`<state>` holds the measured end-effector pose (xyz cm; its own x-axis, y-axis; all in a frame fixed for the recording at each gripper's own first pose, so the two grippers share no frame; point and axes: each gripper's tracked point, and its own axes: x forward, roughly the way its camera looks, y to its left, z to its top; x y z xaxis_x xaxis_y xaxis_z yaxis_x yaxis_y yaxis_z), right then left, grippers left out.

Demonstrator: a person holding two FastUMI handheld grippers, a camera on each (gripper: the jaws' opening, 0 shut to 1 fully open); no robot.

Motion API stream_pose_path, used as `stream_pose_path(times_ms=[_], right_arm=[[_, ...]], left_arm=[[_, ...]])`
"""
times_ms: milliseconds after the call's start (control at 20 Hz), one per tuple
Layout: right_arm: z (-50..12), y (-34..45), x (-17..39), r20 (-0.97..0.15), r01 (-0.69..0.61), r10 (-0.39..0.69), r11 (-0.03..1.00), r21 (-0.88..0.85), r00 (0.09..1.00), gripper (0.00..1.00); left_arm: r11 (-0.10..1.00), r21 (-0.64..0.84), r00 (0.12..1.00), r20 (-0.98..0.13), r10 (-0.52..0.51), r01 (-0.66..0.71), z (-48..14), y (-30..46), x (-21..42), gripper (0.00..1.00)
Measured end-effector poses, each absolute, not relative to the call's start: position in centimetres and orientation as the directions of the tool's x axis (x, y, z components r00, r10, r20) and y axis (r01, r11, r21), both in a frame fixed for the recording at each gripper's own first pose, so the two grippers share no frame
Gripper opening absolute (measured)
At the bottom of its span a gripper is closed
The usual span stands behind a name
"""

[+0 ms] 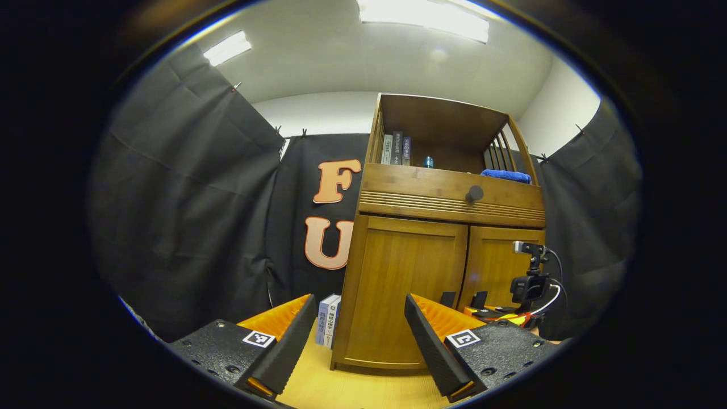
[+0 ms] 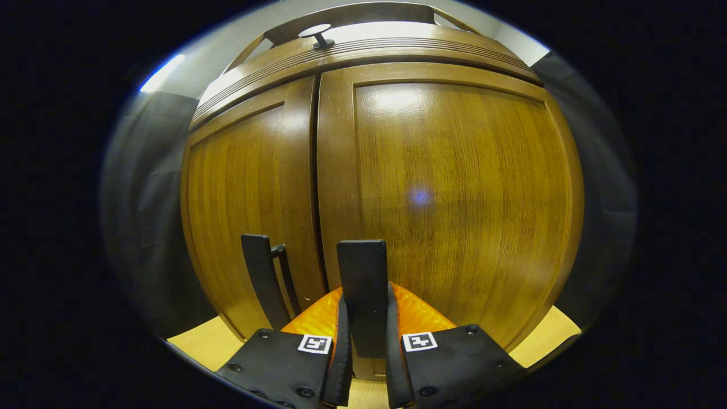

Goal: Open the right door of the double-door shoe cabinet with the right hand, and open the left door with the left hand.

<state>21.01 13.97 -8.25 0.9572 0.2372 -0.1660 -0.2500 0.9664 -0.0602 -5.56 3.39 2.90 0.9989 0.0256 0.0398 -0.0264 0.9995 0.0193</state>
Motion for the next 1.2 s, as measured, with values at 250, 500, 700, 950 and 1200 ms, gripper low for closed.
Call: stream_pose_path(times_ms=[250,500,700,950,1200], right_arm=[[-7.5,14.3,20.5,-0.169,-0.261,0.252,0.965,-0.035,0.953,0.32],[-6.6,14.1,19.5,-0.154,-0.285,0.278,0.958,-0.025,0.948,0.33],[-5.9,13.7,18.8,-0.149,-0.295,0.287,0.955,-0.033,0.946,0.32],[-5.5,12.9,17.3,-0.147,-0.304,0.297,0.952,-0.033,0.944,0.27],[-5.0,11.0,15.8,-0.135,-0.288,0.281,0.957,-0.035,0.95,0.36]], left_arm=[[0.999,0.022,0.999,0.027,0.03,-0.03,2.6,3.7,-6.7,0.92],[0.999,0.02,1.0,0.015,0.025,-0.026,2.2,3.3,-7.1,0.95],[1.0,0.023,1.0,-0.005,0.008,-0.008,1.3,2.6,-7.4,0.95],[1.0,-0.001,0.999,-0.021,-0.025,0.025,0.6,1.2,-6.6,0.92],[0.998,0.014,0.998,-0.018,-0.059,0.06,0.1,-0.2,-5.9,0.95]])
